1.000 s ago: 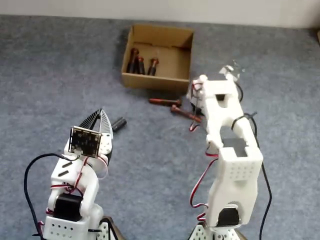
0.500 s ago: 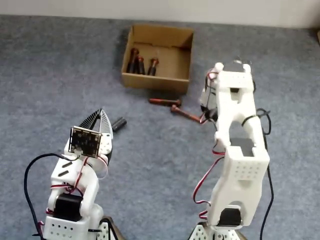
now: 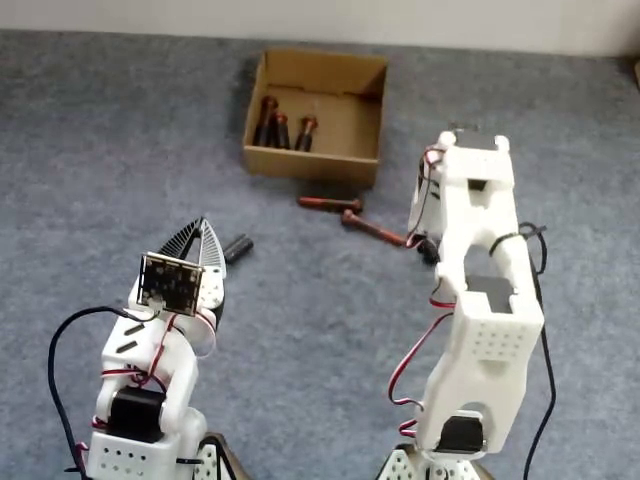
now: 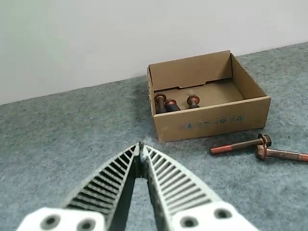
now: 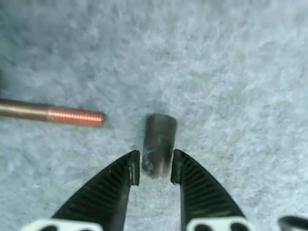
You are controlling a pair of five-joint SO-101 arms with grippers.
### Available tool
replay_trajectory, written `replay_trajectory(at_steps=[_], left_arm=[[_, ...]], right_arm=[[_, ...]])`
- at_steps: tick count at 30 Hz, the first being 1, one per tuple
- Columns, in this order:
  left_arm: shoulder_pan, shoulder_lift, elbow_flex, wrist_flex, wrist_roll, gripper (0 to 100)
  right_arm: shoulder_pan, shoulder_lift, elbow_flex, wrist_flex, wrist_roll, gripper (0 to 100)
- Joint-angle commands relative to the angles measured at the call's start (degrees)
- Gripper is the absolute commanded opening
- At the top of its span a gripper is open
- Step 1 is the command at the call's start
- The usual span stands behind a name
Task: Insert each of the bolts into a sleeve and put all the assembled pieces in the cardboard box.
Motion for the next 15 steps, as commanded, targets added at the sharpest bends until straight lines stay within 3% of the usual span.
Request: replay_trajectory(at_steps=[1, 15], left_arm=[[-0.2, 0.0, -2.2, 0.0, -0.4, 1], [-0.3, 0.0, -2.3, 0.0, -0.4, 1]], right_arm=[[-0.5, -0.7, 0.2, 0.1, 0.7, 10.8], [1.5, 7.0, -0.1, 1.1, 0.4, 10.9]])
